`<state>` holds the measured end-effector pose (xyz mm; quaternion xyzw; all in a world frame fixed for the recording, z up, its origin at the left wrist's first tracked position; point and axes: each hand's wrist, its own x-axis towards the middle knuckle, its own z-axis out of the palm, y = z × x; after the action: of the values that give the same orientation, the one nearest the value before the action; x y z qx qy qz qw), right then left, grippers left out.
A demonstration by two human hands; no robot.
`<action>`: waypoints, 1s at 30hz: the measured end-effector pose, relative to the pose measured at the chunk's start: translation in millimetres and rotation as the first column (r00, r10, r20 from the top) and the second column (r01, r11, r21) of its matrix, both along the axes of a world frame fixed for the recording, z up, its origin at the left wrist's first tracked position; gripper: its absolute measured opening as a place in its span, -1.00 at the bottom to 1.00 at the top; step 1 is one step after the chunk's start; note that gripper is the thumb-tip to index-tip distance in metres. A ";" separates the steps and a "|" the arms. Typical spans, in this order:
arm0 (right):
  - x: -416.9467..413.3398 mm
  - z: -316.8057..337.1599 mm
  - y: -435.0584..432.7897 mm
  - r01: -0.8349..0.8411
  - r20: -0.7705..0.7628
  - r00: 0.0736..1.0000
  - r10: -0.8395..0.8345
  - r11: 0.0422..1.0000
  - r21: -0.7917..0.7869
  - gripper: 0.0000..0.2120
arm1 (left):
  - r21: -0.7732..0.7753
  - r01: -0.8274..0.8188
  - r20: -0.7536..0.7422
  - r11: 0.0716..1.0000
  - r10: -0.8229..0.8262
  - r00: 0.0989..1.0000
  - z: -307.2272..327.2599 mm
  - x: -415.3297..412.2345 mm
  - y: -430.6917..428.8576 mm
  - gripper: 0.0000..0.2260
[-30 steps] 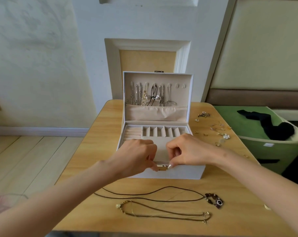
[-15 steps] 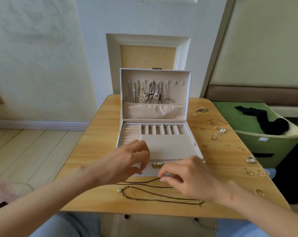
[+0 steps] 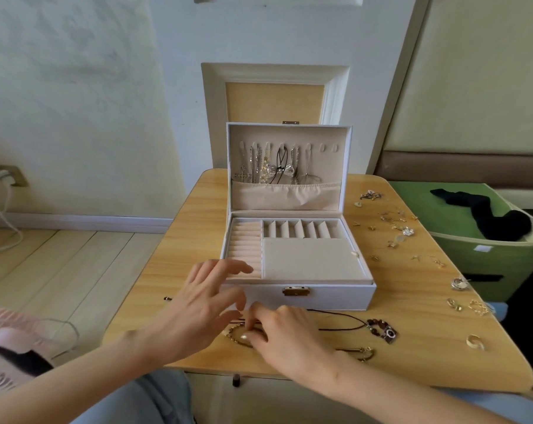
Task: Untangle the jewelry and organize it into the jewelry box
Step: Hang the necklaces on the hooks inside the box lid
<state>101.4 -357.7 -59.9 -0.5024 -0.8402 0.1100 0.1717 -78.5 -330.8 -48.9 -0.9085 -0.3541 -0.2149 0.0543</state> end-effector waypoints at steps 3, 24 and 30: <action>2.9 2.6 3.5 0.011 -0.063 0.998 -0.016 0.997 -0.076 -0.85 | -0.032 0.028 0.114 0.999 -0.024 0.993 1.1 -4.0 -4.2 -0.98; 54.8 30.8 0.3 -0.230 -0.578 0.816 -0.003 0.916 -0.329 -0.73 | -0.541 0.268 0.554 0.797 0.098 0.827 32.8 40.4 -19.8 -0.88; 86.7 66.5 21.2 -0.290 -0.630 0.774 -0.055 0.854 -0.431 -0.98 | -0.526 0.002 0.512 0.850 0.315 0.799 42.9 42.4 4.8 -0.91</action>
<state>188.2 -336.5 6.6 -0.4089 -0.7074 0.4962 0.2935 -36.1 -325.9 -6.0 -0.7469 -0.4733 -0.3767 -0.2761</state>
